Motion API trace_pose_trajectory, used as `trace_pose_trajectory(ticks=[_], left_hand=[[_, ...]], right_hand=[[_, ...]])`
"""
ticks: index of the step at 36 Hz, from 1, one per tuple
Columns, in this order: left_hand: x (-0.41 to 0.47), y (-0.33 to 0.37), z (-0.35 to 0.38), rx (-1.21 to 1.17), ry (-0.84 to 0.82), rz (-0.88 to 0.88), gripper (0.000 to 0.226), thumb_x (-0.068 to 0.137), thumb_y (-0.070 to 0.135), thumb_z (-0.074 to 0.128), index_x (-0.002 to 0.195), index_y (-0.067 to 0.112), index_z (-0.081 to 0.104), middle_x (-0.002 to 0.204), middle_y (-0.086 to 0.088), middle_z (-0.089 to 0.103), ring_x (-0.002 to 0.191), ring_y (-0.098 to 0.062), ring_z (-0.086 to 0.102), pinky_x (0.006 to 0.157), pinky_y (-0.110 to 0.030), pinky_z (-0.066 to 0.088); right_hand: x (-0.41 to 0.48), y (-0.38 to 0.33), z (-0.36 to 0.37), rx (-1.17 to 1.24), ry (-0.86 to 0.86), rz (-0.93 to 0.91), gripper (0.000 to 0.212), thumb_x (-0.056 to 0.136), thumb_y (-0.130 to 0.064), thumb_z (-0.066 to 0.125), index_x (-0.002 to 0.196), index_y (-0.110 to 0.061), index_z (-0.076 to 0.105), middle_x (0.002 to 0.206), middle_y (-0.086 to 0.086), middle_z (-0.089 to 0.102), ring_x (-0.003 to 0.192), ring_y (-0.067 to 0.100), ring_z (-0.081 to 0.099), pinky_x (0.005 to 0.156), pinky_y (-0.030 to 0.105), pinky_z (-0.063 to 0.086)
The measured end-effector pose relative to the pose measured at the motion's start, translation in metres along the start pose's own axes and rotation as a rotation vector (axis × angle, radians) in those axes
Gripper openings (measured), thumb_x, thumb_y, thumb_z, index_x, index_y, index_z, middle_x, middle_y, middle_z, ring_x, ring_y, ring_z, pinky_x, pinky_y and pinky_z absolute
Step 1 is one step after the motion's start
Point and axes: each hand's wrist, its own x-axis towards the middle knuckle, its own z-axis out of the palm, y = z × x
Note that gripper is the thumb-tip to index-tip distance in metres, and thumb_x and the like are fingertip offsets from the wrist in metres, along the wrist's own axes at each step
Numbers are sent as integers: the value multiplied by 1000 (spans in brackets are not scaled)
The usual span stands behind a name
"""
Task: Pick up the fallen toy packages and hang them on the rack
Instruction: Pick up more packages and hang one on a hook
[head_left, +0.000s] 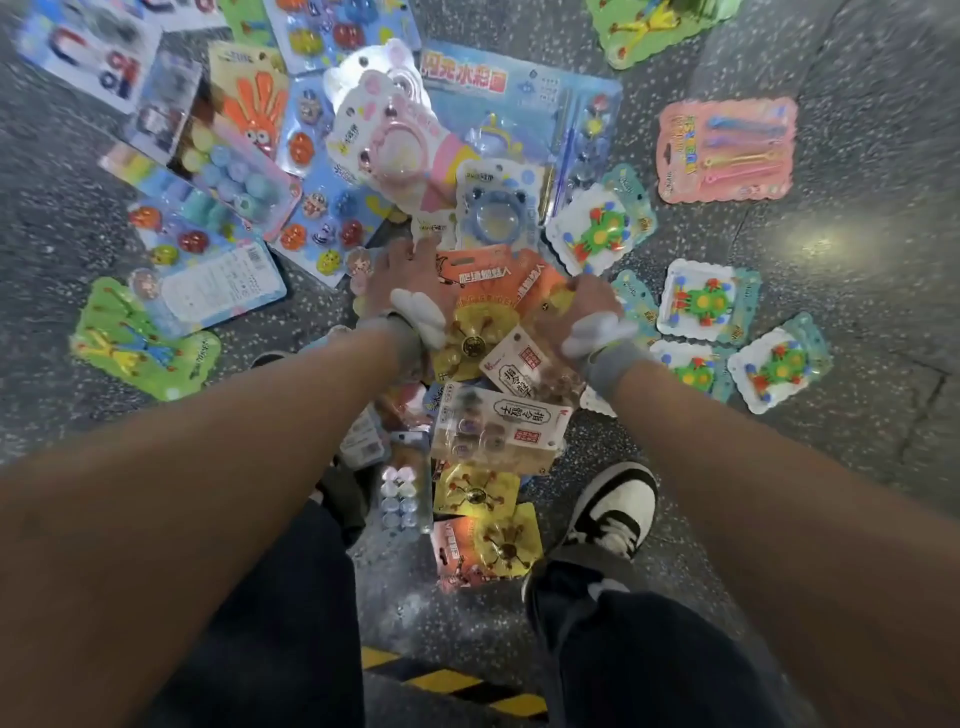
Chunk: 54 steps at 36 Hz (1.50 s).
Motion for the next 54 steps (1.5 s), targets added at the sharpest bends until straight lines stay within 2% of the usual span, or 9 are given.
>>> trace_pose_trajectory(ticks=[7,16,22,26,32,36,40,45,54], left_hand=[[30,-6,14,26,-85,56,64,92,45,55,146,18,34,144,-15,44,132,-37,39,103,-44,39],[41,-7,-8,-3,-160,67,35,99,29,54,129,11,58,133,-10,58,120,-26,54,82,-25,36],[20,-14,-21,-68,-177,94,32,99,34,53,119,10,60,114,-7,63,93,-23,55,67,-26,36],[10,-22,-31,-104,-209,107,26,97,31,58,114,12,57,104,-5,59,85,-19,50,59,-27,37],[-8,-25,-57,-248,-259,91,19,97,22,58,115,17,62,110,-4,65,91,-24,61,74,-35,52],[-27,-25,-80,-242,-268,112,24,99,18,54,121,16,64,122,-3,62,90,-19,55,63,-21,45],[-65,-10,-126,-227,-289,112,22,99,20,54,118,18,66,111,2,61,82,-19,56,61,-24,48],[-124,11,-196,-256,-277,60,7,90,38,67,84,35,68,105,-8,70,83,-25,67,79,-40,57],[-236,64,-357,-291,-251,115,56,57,90,56,76,39,68,84,0,74,74,-22,71,72,-44,60]], right_hand=[[41,-18,2,-19,26,-47,57,87,-33,62,136,-12,40,135,10,51,122,29,51,96,35,43],[55,-25,6,-53,23,-75,37,90,-28,62,124,-16,53,121,6,61,108,25,59,77,30,40],[52,-36,-5,-191,-16,-116,41,89,-32,62,128,-21,52,128,6,58,115,26,57,94,37,49],[44,-43,-9,-150,22,-93,31,85,-34,61,114,-24,53,117,5,57,94,25,54,60,30,35],[20,-45,-13,-13,-29,-177,12,89,-25,58,95,-18,50,92,3,58,78,23,50,64,30,36],[-7,-40,-27,-31,-107,-264,21,88,-10,58,107,-15,65,110,7,66,101,28,63,85,35,54],[-41,-37,-73,29,-197,-271,32,95,-6,54,126,-4,63,131,13,60,102,26,61,59,4,41],[-113,-37,-141,214,-62,-216,30,93,-14,59,122,-8,64,125,14,62,117,31,56,91,28,43],[-282,-38,-300,381,36,-329,23,92,0,56,114,-4,64,112,15,62,108,27,58,78,24,40]])
